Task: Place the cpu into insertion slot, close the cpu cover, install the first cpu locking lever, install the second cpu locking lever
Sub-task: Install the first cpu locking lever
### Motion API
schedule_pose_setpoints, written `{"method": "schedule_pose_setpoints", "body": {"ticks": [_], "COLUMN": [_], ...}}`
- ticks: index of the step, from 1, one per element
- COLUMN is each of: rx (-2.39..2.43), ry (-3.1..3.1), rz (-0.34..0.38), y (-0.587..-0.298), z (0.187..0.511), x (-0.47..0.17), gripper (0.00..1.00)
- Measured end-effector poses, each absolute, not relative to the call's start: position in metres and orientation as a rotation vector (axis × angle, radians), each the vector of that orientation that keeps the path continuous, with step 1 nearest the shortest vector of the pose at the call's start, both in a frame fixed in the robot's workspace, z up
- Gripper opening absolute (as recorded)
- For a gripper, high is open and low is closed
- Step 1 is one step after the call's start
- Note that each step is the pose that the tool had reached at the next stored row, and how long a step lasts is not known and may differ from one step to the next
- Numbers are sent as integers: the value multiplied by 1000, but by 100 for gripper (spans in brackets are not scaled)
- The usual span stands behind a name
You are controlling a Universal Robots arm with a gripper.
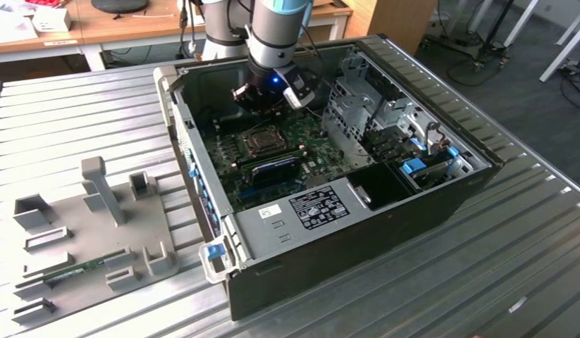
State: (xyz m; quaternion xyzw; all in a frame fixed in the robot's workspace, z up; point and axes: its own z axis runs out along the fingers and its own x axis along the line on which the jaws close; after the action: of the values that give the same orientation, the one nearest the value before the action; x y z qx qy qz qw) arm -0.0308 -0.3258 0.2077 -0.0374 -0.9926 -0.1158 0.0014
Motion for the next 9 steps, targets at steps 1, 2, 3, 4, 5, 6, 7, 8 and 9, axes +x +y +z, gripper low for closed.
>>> {"method": "schedule_pose_setpoints", "body": {"ticks": [1, 2, 3, 4, 5, 6, 7, 8, 9], "rx": [-117, -117, -117, -117, -117, -117, -117, -117, -117], "ry": [-3115, -3115, -3115, -3115, -3115, -3116, -3116, -3115, -3115], "rz": [-363, -363, -363, -364, -364, -364, -364, -363, -363], "y": [-326, -326, -326, -326, -326, -326, -326, -326, -327], "z": [208, 208, 208, 207, 207, 207, 207, 207, 206], "x": [-31, -31, -31, -31, -31, -31, -31, -31, -31], "gripper": [10, 10, 10, 10, 10, 10, 10, 10, 10]}}
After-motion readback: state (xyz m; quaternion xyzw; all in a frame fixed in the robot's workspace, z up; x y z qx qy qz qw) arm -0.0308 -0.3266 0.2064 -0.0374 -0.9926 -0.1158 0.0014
